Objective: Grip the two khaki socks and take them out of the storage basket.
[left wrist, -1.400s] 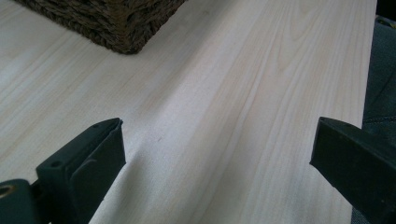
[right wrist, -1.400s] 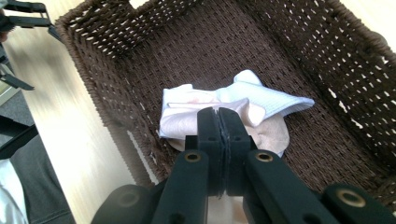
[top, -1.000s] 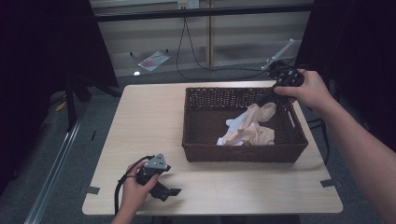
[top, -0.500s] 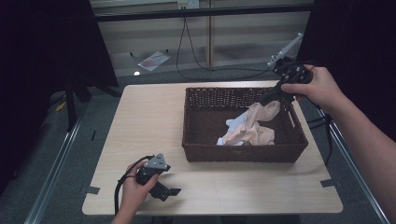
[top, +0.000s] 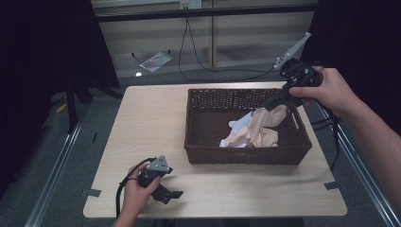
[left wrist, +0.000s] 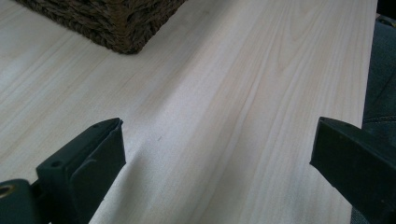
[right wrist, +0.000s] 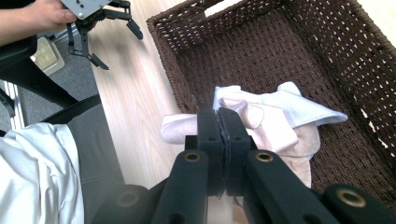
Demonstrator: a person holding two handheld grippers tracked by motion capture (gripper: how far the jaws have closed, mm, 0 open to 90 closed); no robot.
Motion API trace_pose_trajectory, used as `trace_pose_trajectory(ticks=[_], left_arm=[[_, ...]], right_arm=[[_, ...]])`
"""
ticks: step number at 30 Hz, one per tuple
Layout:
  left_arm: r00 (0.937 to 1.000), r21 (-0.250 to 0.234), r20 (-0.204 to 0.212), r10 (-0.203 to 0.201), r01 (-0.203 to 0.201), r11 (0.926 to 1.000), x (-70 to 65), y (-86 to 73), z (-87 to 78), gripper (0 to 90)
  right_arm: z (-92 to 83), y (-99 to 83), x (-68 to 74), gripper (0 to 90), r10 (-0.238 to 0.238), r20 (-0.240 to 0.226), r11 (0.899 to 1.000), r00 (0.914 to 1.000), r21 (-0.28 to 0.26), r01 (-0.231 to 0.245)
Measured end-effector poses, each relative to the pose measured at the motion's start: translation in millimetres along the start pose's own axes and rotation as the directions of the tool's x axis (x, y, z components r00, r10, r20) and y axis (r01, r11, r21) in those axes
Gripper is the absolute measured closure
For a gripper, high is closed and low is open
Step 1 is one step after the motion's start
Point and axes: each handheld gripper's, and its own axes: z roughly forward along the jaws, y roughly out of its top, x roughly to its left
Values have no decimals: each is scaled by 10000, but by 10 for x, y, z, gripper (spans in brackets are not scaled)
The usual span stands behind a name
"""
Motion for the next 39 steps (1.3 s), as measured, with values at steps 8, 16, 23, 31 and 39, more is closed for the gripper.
trace_pose_trajectory(ticks=[8, 16, 23, 31, 39], left_arm=[[10000, -61, -3, 15, -15, 10000, -6, 0, 3, 28], [10000, -62, -39, 15, -15, 10000, -7, 3, 2, 28], [10000, -52, 3, 16, -16, 10000, -6, 4, 9, 28], [10000, 27, -33, 30, -30, 10000, -8, 6, 4, 28], [10000, -74, -53, 22, -22, 10000, -9, 3, 6, 28]], right_arm=[[-36, -22, 94, 898, -311, -126, 9995, 9994, -14, 311], [-81, -67, 168, 897, -457, -316, 9989, 9985, -107, 454], [-104, -82, 224, 897, -618, -442, 9980, 9971, -118, 613], [-42, -111, 267, 896, -798, -656, 9968, 9947, -30, 798], [108, -151, 313, 895, -1049, -929, 9943, 9901, 80, 1061]])
